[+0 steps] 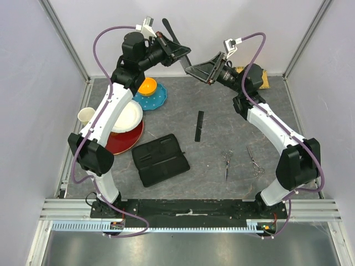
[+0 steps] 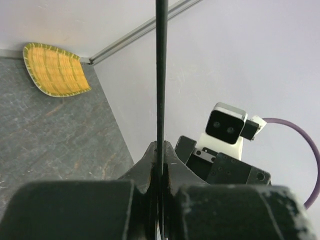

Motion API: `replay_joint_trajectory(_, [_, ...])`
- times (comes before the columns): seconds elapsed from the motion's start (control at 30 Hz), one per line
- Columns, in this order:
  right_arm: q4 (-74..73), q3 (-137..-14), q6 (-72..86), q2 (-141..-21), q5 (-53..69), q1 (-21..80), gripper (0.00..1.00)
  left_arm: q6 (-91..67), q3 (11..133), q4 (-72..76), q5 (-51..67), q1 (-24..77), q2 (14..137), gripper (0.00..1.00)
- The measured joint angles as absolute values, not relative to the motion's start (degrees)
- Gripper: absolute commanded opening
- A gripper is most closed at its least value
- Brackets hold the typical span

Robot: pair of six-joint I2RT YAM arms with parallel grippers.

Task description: Sort the hair-cutting tools

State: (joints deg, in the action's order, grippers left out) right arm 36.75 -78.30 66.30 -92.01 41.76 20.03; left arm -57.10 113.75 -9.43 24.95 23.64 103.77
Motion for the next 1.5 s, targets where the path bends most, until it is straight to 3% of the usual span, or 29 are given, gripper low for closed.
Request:
replay_joint_trajectory(0.07, [38.39,-78.56,67.22,-92.14,41.95,20.97,0.49,-58.02,113.58,-8.99,25.06,23.64,103.66,0.02])
replay_joint_trajectory(0.1, [38.72,-78.67,67.64,-92.42,41.95,21.23,0.37,-58.72,113.49,-8.67,25.21,23.64,103.44,0.02])
replay_joint_trajectory(0.17, [39.38,-78.78,68.34,-93.27,41.74,21.21,0.22,-59.09,113.16,-8.14,25.17,23.59,102.96,0.02])
replay_joint_trajectory(0.23, [39.35,-78.78,68.97,-93.80,41.41,21.23,0.11,-59.35,112.55,-7.62,25.21,23.62,102.41,0.07])
replay_joint_trajectory(0.3, [38.52,-78.78,69.32,-93.97,41.06,21.28,0.00,-59.48,111.77,-6.81,25.28,23.64,101.91,0.33])
replay_joint_trajectory(0.37, [38.02,-78.85,69.04,-93.97,41.08,21.37,0.00,-59.48,110.78,-6.24,25.36,23.64,101.27,0.56])
replay_joint_trajectory(0.4, [37.74,-79.11,68.75,-94.06,41.10,21.43,0.00,-59.55,110.04,-6.17,25.61,23.55,100.82,0.61])
replay_joint_trajectory(0.77, [32.16,-83.94,63.96,-95.90,51.88,19.88,0.00,-58.11,103.02,-4.93,42.59,12.32,96.55,0.78])
replay_joint_trajectory(1.13, [23.53,-87.59,55.09,-96.01,61.28,19.00,0.01,-52.49,103.72,-4.16,58.43,6.55,90.39,0.78])
replay_joint_trajectory(1.3, [22.00,-87.68,53.82,-96.01,63.61,19.00,0.01,-50.96,103.63,-4.34,62.13,6.11,90.19,0.68])
replay_joint_trajectory(1.5, [23.11,-87.66,54.68,-96.01,65.01,19.00,0.00,-49.84,103.02,-4.32,63.16,6.07,90.19,0.69])
